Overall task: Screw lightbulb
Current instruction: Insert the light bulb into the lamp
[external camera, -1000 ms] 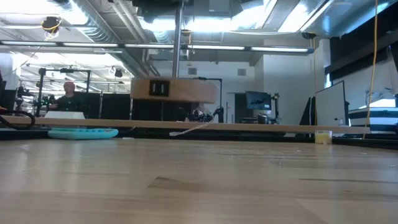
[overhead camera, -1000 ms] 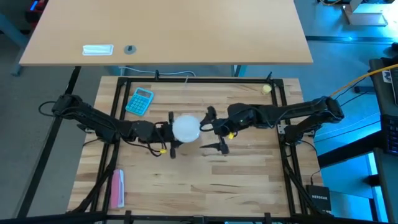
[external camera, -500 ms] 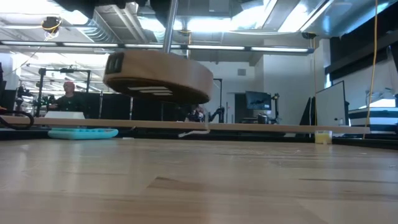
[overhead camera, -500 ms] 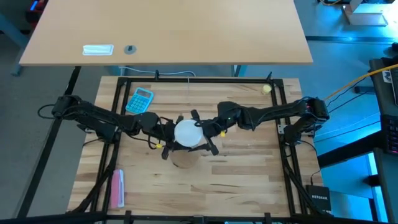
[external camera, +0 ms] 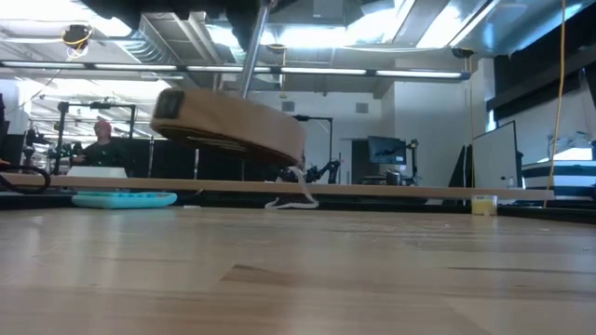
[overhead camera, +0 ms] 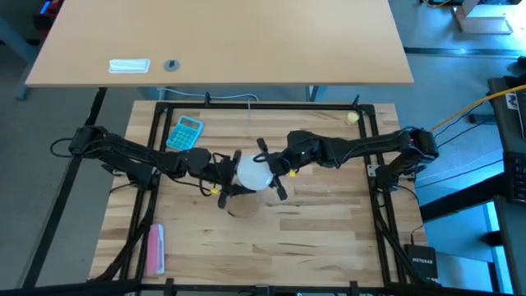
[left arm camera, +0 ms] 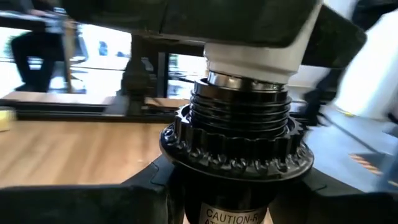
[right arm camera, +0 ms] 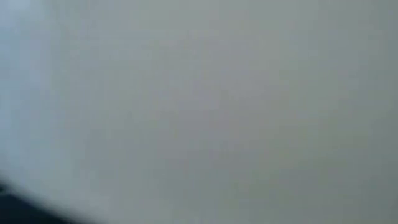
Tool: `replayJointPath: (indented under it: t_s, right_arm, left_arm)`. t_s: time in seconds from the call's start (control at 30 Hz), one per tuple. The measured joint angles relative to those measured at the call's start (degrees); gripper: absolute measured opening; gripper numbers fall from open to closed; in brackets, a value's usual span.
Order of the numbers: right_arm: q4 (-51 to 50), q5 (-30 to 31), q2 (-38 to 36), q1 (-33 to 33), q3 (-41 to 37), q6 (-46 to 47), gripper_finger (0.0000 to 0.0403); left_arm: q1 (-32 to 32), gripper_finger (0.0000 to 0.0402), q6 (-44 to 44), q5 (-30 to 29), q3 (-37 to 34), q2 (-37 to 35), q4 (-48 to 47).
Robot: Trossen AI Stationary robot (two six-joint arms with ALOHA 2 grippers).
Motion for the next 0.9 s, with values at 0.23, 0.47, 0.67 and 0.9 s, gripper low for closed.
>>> replayJointPath:
  t_s: [0.23, 0.47, 0.67, 0.9]
  right_arm:
    - [-0.81, 12.65, -0.41, 1.9, 0.0, 1.56, 0.0145]
    - [0.46, 31.72, 0.69, 3.42, 0.11, 5.78, 0.0145]
    - [2.0, 35.17, 1.84, 3.53, 0.28, 7.46, 0.0145]
    - [2.32, 32.16, 1.6, 3.39, 0.07, 5.85, 0.0145]
  left_arm:
    - [-3.37, 0.0149, 3.57, -16.29, 0.0, -0.02, -0.25]
    - [-8.41, 0.0149, 9.45, -38.61, -0.04, 0.04, 0.35]
    - [-10.14, 0.0149, 11.31, -46.27, -0.04, 0.09, 1.21]
    - [-10.1, 0.0149, 11.93, -46.4, -0.04, 0.07, 0.23]
